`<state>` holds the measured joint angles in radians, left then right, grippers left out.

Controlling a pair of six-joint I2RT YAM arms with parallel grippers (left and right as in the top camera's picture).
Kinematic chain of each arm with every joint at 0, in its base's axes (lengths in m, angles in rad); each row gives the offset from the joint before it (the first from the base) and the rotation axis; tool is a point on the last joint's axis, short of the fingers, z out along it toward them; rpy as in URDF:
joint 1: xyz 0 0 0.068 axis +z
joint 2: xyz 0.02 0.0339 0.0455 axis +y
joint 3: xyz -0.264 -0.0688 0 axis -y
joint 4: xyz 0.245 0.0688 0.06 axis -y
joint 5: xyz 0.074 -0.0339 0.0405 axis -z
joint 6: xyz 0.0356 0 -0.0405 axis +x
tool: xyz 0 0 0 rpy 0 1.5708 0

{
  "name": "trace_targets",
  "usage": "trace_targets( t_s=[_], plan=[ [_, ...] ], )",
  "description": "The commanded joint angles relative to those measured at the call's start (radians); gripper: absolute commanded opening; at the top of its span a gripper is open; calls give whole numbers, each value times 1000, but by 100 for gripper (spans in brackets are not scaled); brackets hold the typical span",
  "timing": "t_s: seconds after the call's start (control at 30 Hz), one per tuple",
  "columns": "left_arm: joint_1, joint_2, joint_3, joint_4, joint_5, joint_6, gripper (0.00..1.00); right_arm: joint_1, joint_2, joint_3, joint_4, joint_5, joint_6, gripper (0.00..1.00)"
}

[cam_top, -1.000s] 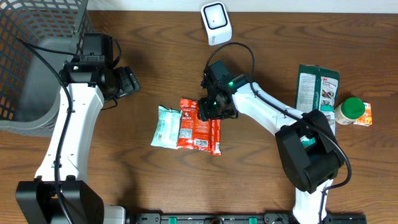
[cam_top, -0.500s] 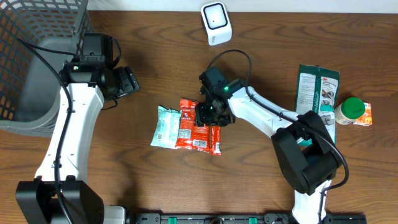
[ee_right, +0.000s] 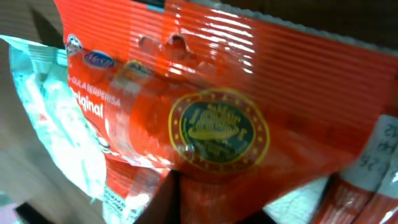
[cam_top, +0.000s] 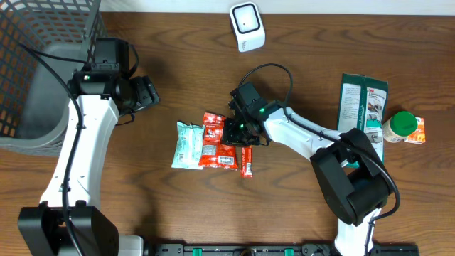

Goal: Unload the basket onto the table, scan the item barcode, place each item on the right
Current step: 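Grasp the red snack packet with the right gripper, then drag the red snack packet right toward the gloves pack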

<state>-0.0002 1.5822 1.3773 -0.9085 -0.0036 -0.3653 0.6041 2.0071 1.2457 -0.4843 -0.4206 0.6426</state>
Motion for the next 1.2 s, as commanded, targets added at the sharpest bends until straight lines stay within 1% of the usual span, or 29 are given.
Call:
trace_targets(
  t_s=[0.0,0.17,0.33,0.4,0.47,0.63,0.8,0.9,0.97,1.17],
  plan=[
    [2,-6,6,0,-9,6,87,-3,11,-41,-16,-1,-27,1],
    [2,-6,6,0,-9,6,87,-28,-51,-41,-24,-11,-117,1],
    [2,-6,6,0,-9,6,87,-64,-154,-42,-44,-11,-242,1],
    [2,-5,6,0,-9,6,86,-89,-198,-42,-70,-11,-256,1],
    [2,-6,6,0,-8,6,86,-122,-239,-42,-100,-23,-259,1],
    [2,-6,6,0,-9,6,87,-234,-293,-42,-163,-156,-311,1],
    [2,-6,6,0,-9,6,87,-351,-292,-61,-197,-153,-352,1],
    [2,-6,6,0,-9,6,86,-413,-292,-97,-171,-153,-352,1],
    [2,-6,6,0,-9,6,86,-455,-292,-146,-113,-163,-341,1],
    [2,-6,6,0,-9,6,87,-472,-292,-283,93,-180,-273,1]
  ],
)
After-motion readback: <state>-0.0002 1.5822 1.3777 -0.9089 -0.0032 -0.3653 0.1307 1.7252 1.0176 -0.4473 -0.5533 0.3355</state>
